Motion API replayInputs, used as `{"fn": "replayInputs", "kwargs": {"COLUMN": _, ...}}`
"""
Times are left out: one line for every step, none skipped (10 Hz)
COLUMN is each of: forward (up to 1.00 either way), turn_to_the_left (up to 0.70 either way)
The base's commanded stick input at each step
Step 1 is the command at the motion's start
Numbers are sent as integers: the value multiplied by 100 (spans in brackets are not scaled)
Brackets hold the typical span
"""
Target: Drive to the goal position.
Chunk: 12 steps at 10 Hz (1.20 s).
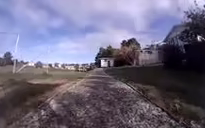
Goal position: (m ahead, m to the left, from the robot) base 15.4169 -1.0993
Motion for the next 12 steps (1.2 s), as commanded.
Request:
{"fn": "replayInputs", "kwargs": {"forward": 70, "turn_to_the_left": 0}}
{"fn": "replayInputs", "kwargs": {"forward": 70, "turn_to_the_left": 0}}
{"fn": "replayInputs", "kwargs": {"forward": 70, "turn_to_the_left": 0}}
{"fn": "replayInputs", "kwargs": {"forward": 70, "turn_to_the_left": 0}}
{"fn": "replayInputs", "kwargs": {"forward": 70, "turn_to_the_left": 0}}
{"fn": "replayInputs", "kwargs": {"forward": 70, "turn_to_the_left": 0}}
{"fn": "replayInputs", "kwargs": {"forward": 70, "turn_to_the_left": 0}}
{"fn": "replayInputs", "kwargs": {"forward": 70, "turn_to_the_left": 0}}
{"fn": "replayInputs", "kwargs": {"forward": 70, "turn_to_the_left": 0}}
{"fn": "replayInputs", "kwargs": {"forward": 70, "turn_to_the_left": 0}}
{"fn": "replayInputs", "kwargs": {"forward": 70, "turn_to_the_left": 0}}
{"fn": "replayInputs", "kwargs": {"forward": 70, "turn_to_the_left": 0}}
